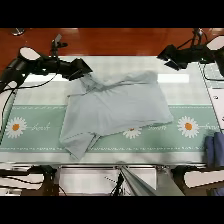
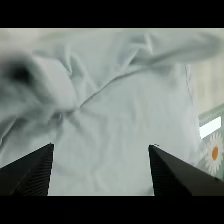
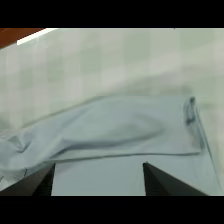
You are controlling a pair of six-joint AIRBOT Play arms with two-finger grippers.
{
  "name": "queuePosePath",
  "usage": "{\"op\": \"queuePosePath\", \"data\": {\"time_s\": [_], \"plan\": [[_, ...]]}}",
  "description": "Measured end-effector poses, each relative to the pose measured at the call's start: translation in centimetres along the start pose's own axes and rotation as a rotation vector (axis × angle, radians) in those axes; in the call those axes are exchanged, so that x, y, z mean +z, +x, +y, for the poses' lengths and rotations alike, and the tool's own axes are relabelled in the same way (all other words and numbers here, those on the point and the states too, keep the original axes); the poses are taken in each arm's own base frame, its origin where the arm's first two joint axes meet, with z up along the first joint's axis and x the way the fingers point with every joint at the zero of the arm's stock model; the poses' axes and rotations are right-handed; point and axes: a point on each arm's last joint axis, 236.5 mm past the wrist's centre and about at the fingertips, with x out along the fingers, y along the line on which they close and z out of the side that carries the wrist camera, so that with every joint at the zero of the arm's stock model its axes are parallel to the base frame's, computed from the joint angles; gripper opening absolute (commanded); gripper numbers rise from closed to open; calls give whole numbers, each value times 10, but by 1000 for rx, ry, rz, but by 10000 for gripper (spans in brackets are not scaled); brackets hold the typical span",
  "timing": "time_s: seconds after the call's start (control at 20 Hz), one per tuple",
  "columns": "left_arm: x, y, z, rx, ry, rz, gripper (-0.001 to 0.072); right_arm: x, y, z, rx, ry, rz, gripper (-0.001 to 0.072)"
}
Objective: Fold the shirts.
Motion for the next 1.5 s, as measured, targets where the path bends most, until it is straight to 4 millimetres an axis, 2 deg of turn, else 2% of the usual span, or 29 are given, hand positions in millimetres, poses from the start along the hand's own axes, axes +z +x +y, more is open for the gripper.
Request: {"op": "queuePosePath", "data": {"time_s": [0.15,0.3,0.4,0.5,0.65,0.75,0.85,1.15,1.5], "plan": [[-44,-19,30,60,-32,190,705,-27,-21,-33,-55,-12,140,632],[-109,-53,75,186,-123,372,705,-63,-56,-82,-184,-11,240,631],[-152,-76,102,245,-216,415,705,-97,-75,-112,-236,45,259,631],[-193,-99,126,287,-326,405,705,-134,-79,-122,-212,100,241,631],[-233,-124,148,289,-508,291,705,-183,-77,-115,-126,159,183,631],[-247,-131,154,246,-616,184,704,-202,-75,-101,-53,178,140,631],[-256,-128,153,186,-693,104,705,-210,-74,-88,8,190,102,631],[-275,-106,138,83,-743,71,704,-212,-76,-57,149,203,56,631],[-287,-85,126,82,-694,128,703,-212,-77,-48,189,207,47,631]]}}
